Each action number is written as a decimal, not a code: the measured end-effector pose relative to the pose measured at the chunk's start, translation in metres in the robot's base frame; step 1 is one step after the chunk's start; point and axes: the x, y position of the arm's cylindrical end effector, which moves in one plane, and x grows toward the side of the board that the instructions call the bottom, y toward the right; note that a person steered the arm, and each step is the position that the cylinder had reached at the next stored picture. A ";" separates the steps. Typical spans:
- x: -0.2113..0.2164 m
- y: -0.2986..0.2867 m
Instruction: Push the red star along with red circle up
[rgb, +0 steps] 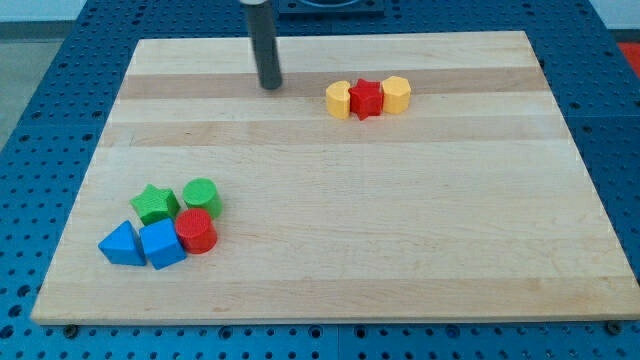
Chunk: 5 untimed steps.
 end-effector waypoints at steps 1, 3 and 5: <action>-0.008 0.045; -0.003 0.110; 0.040 0.114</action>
